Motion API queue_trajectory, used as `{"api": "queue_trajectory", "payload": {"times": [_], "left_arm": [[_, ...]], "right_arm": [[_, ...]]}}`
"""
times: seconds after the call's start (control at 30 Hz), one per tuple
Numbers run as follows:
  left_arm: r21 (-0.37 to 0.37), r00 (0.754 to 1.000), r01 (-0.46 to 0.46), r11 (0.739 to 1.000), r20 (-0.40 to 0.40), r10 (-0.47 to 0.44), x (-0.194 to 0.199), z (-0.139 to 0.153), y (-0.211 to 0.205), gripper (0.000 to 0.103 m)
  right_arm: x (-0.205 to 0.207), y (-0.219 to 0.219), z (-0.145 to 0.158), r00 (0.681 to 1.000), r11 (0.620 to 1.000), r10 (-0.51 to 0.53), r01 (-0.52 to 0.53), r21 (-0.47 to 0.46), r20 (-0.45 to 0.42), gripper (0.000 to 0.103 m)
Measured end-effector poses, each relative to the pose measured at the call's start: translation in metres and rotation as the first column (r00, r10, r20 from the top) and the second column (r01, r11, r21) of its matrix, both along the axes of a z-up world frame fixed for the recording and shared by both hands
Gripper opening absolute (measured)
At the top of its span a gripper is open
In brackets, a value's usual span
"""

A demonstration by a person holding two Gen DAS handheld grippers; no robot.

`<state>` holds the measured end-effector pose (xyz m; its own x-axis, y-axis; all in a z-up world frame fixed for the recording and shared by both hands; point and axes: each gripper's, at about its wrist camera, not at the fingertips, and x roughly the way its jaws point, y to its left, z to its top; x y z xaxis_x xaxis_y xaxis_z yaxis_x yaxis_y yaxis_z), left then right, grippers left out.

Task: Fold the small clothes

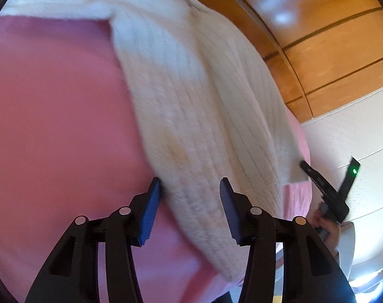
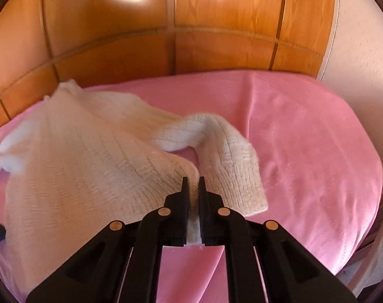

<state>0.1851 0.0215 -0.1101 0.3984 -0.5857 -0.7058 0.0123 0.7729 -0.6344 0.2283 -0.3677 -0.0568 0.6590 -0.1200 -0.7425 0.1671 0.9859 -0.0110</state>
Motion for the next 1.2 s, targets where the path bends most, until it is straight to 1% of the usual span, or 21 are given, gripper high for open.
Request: {"api": "queue_trajectory", "payload": {"times": [0.03,0.07,0.1,0.13,0.27,0.37,0.47,0.53,0.57,0.63,0.67,0.73,0.8,0.87,0.93,0.97,1.03,1.07,1.1,1.17,1.2], "left_arm": [[0.016,1.0,0.001,1.0,0.009,-0.001,0.0,0.0,-0.005,0.04],[0.032,1.0,0.008,0.999,0.023,-0.008,0.0,0.001,-0.01,0.026],[0.034,0.999,0.031,0.999,0.024,-0.031,0.001,0.001,-0.015,0.01],[0.031,0.999,0.02,0.999,0.03,-0.021,0.001,0.002,-0.014,0.01],[0.023,0.991,0.009,1.0,0.137,-0.012,-0.009,0.035,0.008,0.009],[0.06,0.977,0.0,0.998,0.214,-0.013,-0.027,0.069,0.045,0.008],[0.118,0.97,-0.031,0.993,0.244,0.001,-0.046,0.093,0.08,0.008],[0.135,0.971,-0.049,0.99,0.24,0.015,-0.06,0.098,0.103,0.008],[0.145,0.973,-0.057,0.988,0.232,0.022,-0.069,0.098,0.112,0.008],[0.182,0.978,-0.063,0.981,0.208,0.025,-0.085,0.093,0.123,0.008],[0.203,0.982,-0.066,0.977,0.185,0.028,-0.096,0.087,0.125,0.008],[0.228,0.99,-0.067,0.971,0.134,0.037,-0.113,0.07,0.144,0.008],[0.276,0.995,-0.084,0.957,0.082,0.064,-0.126,0.049,0.15,0.008],[0.256,0.994,-0.108,0.961,0.04,0.101,-0.131,0.034,0.16,0.008],[0.213,0.99,-0.141,0.967,0.029,0.138,-0.128,0.028,0.164,0.012],[0.196,0.988,-0.153,0.969,0.029,0.15,-0.125,0.028,0.166,0.012],[0.173,0.981,-0.194,0.966,0.03,0.192,-0.117,0.03,0.174,0.026],[0.173,0.973,-0.229,0.958,0.041,0.226,-0.114,0.033,0.183,0.028],[0.18,0.966,-0.259,0.949,0.054,0.253,-0.113,0.036,0.187,0.028],[0.195,0.945,-0.327,0.925,0.07,0.319,-0.11,0.037,0.207,0.028],[0.185,0.932,-0.363,0.913,0.068,0.356,-0.102,0.038,0.219,0.028]], "right_arm": [[0.004,0.003,-0.004,1.0,1.0,0.004,-0.004,-0.006,-0.009,0.006],[0.001,-0.001,-0.006,1.0,1.0,0.009,-0.009,-0.011,-0.014,0.006],[0.001,0.001,-0.006,1.0,1.0,0.016,-0.016,-0.016,-0.015,0.006],[0.001,0.0,-0.005,1.0,1.0,0.023,-0.023,-0.018,-0.01,0.006],[-0.023,0.008,0.023,0.996,0.996,0.083,-0.085,0.027,0.045,0.006],[-0.052,0.025,0.046,0.984,0.983,0.164,-0.17,0.073,0.075,0.006],[-0.083,0.05,0.058,0.962,0.959,0.258,-0.266,0.095,0.085,0.006],[-0.105,0.071,0.061,0.941,0.936,0.329,-0.336,0.109,0.078,0.005],[-0.12,0.081,0.059,0.928,0.921,0.366,-0.371,0.12,0.064,0.005],[-0.141,0.093,0.053,0.916,0.909,0.4,-0.401,0.114,0.031,0.005],[-0.153,0.097,0.045,0.912,0.905,0.41,-0.407,0.123,-0.001,0.005],[-0.167,0.105,0.027,0.905,0.897,0.421,-0.403,0.181,-0.068,0.005],[-0.178,0.115,0.005,0.887,0.89,0.442,-0.414,0.193,-0.136,0.005],[-0.182,0.122,-0.012,0.876,0.888,0.447,-0.411,0.206,-0.181,0.005],[-0.178,0.123,-0.024,0.878,0.903,0.425,-0.394,0.17,-0.218,0.005],[-0.175,0.123,-0.025,0.875,0.902,0.427,-0.394,0.176,-0.228,0.006],[-0.171,0.122,-0.017,0.88,0.906,0.421,-0.394,0.154,-0.219,0.017],[-0.168,0.122,-0.012,0.883,0.907,0.42,-0.401,0.127,-0.208,0.039],[-0.165,0.123,-0.004,0.893,0.911,0.413,-0.403,0.09,-0.181,0.055],[-0.157,0.127,0.007,0.902,0.912,0.409,-0.405,0.057,-0.137,0.057],[-0.151,0.132,0.011,0.904,0.911,0.411,-0.408,0.05,-0.118,0.058]]}}
